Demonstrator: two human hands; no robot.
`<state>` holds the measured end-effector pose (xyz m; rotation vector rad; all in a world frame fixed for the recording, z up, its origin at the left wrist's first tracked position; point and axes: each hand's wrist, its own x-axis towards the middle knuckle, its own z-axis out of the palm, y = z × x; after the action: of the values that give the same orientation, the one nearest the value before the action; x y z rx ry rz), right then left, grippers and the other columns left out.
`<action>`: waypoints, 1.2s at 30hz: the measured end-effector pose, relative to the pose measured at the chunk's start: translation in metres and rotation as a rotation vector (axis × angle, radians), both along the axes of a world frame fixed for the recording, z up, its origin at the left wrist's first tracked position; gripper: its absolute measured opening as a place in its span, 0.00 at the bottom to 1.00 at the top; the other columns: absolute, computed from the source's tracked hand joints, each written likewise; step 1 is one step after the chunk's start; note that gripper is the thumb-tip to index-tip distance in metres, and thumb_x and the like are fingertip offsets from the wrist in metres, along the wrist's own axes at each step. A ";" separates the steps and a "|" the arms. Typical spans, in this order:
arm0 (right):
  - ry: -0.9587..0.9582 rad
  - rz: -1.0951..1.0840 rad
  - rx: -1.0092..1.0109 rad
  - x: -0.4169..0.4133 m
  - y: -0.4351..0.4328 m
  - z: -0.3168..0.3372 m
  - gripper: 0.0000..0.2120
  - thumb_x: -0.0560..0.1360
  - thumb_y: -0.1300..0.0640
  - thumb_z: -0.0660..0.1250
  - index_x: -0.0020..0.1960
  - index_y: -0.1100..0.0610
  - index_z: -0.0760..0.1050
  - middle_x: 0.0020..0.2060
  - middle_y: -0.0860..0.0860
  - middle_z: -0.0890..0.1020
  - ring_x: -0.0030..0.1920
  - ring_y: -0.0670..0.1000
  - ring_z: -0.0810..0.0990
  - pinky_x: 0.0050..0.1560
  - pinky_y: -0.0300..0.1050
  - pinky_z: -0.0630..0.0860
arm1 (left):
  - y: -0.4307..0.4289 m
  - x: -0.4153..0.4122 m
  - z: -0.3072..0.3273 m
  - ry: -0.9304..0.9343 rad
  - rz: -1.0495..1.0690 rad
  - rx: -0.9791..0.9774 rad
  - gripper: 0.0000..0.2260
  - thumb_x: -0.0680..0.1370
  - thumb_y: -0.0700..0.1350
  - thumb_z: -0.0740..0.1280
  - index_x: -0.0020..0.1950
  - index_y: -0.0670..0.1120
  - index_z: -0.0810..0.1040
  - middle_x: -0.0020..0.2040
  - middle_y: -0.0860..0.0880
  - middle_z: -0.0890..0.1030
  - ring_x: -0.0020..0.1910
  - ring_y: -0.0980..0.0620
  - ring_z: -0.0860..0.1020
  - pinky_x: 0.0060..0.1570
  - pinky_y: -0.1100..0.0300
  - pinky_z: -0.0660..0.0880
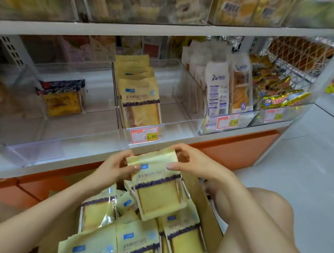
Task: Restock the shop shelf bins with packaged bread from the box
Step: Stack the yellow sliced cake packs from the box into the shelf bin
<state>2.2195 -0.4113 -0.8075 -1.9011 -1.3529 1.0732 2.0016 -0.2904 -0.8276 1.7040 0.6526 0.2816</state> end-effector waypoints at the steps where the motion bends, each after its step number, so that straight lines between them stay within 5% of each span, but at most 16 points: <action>1: 0.032 0.009 0.014 -0.001 0.000 0.002 0.26 0.68 0.44 0.74 0.63 0.44 0.70 0.58 0.43 0.77 0.60 0.43 0.75 0.62 0.46 0.72 | 0.002 -0.002 0.011 -0.039 0.042 -0.036 0.05 0.76 0.37 0.65 0.43 0.37 0.69 0.35 0.47 0.80 0.34 0.56 0.80 0.31 0.67 0.75; 4: 0.135 0.023 0.062 -0.006 0.001 0.007 0.28 0.68 0.53 0.76 0.64 0.46 0.69 0.61 0.42 0.77 0.61 0.43 0.75 0.62 0.44 0.73 | 0.006 -0.006 0.037 -0.150 0.130 -0.029 0.07 0.74 0.37 0.64 0.40 0.40 0.66 0.30 0.49 0.78 0.30 0.60 0.78 0.29 0.69 0.73; 9: 0.415 -0.109 0.234 -0.014 0.005 0.015 0.23 0.70 0.66 0.73 0.59 0.49 0.71 0.50 0.53 0.83 0.49 0.50 0.83 0.48 0.44 0.80 | 0.011 0.000 0.063 -0.260 0.288 0.047 0.06 0.75 0.39 0.66 0.50 0.45 0.71 0.40 0.54 0.84 0.41 0.58 0.82 0.39 0.64 0.80; 12: 0.527 -0.239 0.356 -0.011 0.010 0.026 0.22 0.70 0.68 0.71 0.60 0.52 0.71 0.48 0.52 0.84 0.47 0.50 0.84 0.46 0.43 0.80 | 0.013 0.015 0.079 -0.327 0.248 0.042 0.26 0.74 0.37 0.68 0.65 0.51 0.60 0.52 0.52 0.81 0.49 0.57 0.81 0.42 0.64 0.79; 15: 0.531 -0.334 0.467 -0.002 0.022 0.041 0.22 0.71 0.65 0.70 0.63 0.54 0.71 0.46 0.48 0.84 0.47 0.47 0.83 0.44 0.41 0.80 | 0.021 0.035 0.092 -0.286 0.206 0.172 0.36 0.73 0.36 0.69 0.70 0.54 0.50 0.57 0.53 0.75 0.51 0.56 0.80 0.45 0.64 0.79; 20: 0.325 -0.572 0.628 0.024 0.057 0.066 0.23 0.72 0.63 0.72 0.64 0.54 0.68 0.55 0.54 0.80 0.53 0.52 0.80 0.42 0.42 0.80 | 0.052 0.068 0.096 -0.055 0.109 0.677 0.24 0.74 0.42 0.71 0.67 0.49 0.67 0.64 0.49 0.72 0.62 0.54 0.72 0.64 0.56 0.70; 23: 0.005 -0.651 0.627 0.045 0.088 0.071 0.26 0.71 0.58 0.73 0.66 0.53 0.68 0.59 0.51 0.78 0.57 0.54 0.78 0.53 0.54 0.77 | 0.077 0.081 0.094 0.145 0.098 0.932 0.20 0.75 0.44 0.69 0.65 0.46 0.70 0.65 0.47 0.73 0.65 0.49 0.69 0.60 0.60 0.65; 28: -0.388 -0.644 0.478 0.067 0.137 0.058 0.25 0.73 0.56 0.69 0.68 0.55 0.67 0.58 0.58 0.79 0.59 0.62 0.76 0.54 0.52 0.73 | 0.115 0.093 0.082 0.321 -0.081 1.126 0.21 0.74 0.44 0.69 0.66 0.47 0.72 0.67 0.45 0.69 0.68 0.46 0.63 0.64 0.58 0.61; 32: -0.455 -0.596 0.384 0.080 0.181 0.040 0.25 0.76 0.55 0.66 0.71 0.55 0.64 0.62 0.57 0.76 0.61 0.60 0.75 0.56 0.48 0.72 | 0.137 0.100 0.074 0.357 -0.136 1.169 0.22 0.73 0.44 0.70 0.67 0.49 0.72 0.69 0.48 0.68 0.68 0.45 0.61 0.65 0.55 0.59; 36: -0.298 -0.583 0.405 0.089 0.217 0.027 0.25 0.75 0.58 0.67 0.69 0.57 0.65 0.64 0.56 0.75 0.63 0.58 0.74 0.56 0.44 0.69 | 0.151 0.104 0.067 0.334 -0.139 1.182 0.20 0.74 0.45 0.69 0.66 0.50 0.72 0.69 0.51 0.67 0.69 0.48 0.60 0.67 0.57 0.58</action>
<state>2.3086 -0.1944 -0.7800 -1.9948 -0.9590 0.2188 2.1052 -0.1398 -0.7605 2.9629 0.6362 0.3075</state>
